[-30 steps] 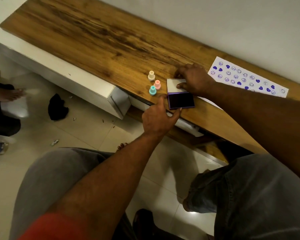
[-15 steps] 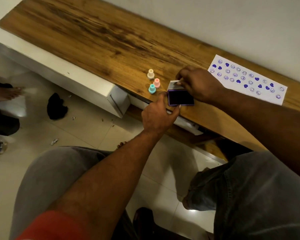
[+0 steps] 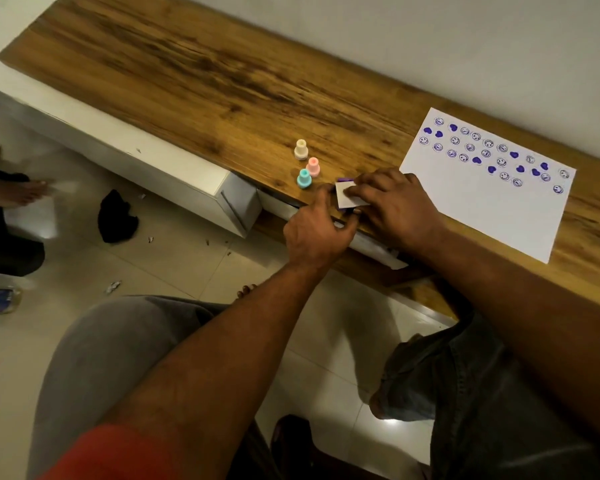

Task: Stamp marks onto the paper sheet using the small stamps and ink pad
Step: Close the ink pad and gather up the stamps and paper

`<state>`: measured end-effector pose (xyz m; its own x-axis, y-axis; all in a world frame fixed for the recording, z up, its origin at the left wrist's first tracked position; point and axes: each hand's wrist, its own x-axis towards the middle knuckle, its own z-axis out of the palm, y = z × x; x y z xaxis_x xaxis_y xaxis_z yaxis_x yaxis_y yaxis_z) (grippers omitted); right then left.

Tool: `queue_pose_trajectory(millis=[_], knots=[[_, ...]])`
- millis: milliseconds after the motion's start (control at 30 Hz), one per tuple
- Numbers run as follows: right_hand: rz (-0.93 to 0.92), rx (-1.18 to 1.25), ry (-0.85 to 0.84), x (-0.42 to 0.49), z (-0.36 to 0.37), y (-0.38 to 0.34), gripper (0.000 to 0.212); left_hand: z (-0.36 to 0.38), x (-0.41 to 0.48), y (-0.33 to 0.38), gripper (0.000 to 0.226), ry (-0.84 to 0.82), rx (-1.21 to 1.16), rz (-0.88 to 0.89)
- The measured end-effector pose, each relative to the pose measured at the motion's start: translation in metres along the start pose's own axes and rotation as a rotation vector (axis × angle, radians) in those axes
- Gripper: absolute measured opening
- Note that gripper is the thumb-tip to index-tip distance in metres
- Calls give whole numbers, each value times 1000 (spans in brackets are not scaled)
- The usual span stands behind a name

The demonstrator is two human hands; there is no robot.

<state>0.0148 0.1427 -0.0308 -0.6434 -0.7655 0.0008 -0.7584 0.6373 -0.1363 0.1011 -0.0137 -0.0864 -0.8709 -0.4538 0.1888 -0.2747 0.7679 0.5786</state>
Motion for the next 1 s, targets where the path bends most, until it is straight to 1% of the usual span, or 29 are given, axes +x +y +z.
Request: queue_pose_trajectory(millis=[100, 267, 333, 433, 533, 633, 767, 867, 1000], knots=[[39, 58, 17, -5, 5, -1, 42, 1, -1, -1, 68, 0, 4, 20], [83, 114, 43, -7, 4, -1, 48, 1, 0, -4, 70, -15, -3, 41], [147, 148, 79, -8, -1, 3, 53, 0, 0, -5, 70, -16, 8, 37], [292, 209, 131, -18, -7, 11, 60, 0, -2, -7, 69, -21, 10, 68], [379, 280, 112, -27, -6, 14, 66, -1, -3, -8, 68, -11, -1, 88], [400, 305, 75, -30, -3, 13, 68, -3, -3, -7, 67, -14, -7, 89], [416, 366, 123, -30, -1, 11, 65, -3, 0, -9, 71, -29, -21, 119], [413, 338, 141, -31, 1, 12, 62, 0, 0, -11, 77, -49, 8, 136], [406, 303, 155, -33, 4, 10, 60, -1, 1, -10, 77, -50, 13, 156]])
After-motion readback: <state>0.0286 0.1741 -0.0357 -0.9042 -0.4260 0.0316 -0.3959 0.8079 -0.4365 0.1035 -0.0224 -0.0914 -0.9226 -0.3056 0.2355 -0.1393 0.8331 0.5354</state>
